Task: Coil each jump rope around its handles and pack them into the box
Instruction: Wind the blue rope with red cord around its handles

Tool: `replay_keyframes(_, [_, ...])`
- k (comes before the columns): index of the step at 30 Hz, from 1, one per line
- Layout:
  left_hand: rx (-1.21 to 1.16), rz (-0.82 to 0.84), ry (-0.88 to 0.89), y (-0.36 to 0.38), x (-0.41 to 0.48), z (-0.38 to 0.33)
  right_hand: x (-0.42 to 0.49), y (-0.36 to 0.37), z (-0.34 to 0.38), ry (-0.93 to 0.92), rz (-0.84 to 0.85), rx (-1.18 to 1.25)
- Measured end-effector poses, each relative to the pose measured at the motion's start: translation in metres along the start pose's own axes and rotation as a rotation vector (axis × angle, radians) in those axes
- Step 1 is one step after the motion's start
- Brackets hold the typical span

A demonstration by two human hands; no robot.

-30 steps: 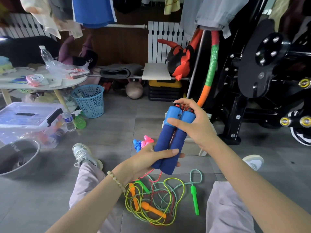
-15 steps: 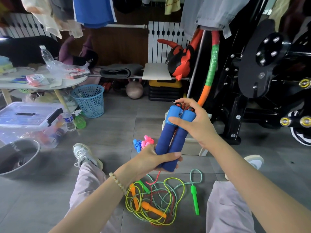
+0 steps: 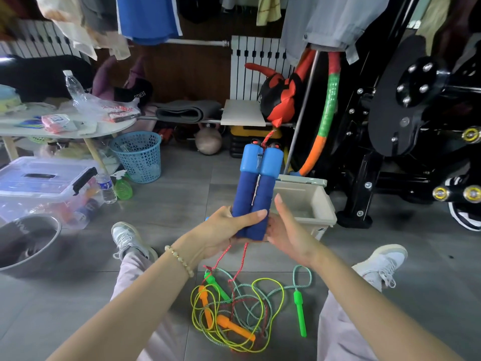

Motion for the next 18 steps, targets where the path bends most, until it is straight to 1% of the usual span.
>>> replay_keyframes(3, [-0.022, 0.002, -0.006, -0.005, 0.004, -0.002, 0.002, 0.001, 0.0, 0.008, 0.012, -0.053])
replay_keyframes(7, [0.002, -0.014, -0.034, -0.017, 0.011, -0.004, 0.004, -0.006, 0.004, 0.071, -0.108, -0.168])
replay_keyframes(10, [0.035, -0.041, -0.06, -0.026, 0.014, -0.004, 0.003, -0.011, 0.01, 0.102, -0.186, -0.361])
replay_keyframes(15, [0.129, -0.053, -0.057, -0.032, 0.02, -0.008, 0.001, -0.011, 0.026, 0.025, -0.194, -0.677])
replay_keyframes(18, [0.083, -0.096, -0.072, -0.039, 0.024, -0.011, -0.004, -0.015, 0.035, 0.013, -0.23, -1.013])
Point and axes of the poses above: each hand's wrist, its own x-axis towards the middle knuckle, its own y-axis out of the palm, z = x × y, the point moved 7 cm from there along x, towards the middle knuckle, and after that the axes turned 2 degrees about -x, right-handed, at the moved point
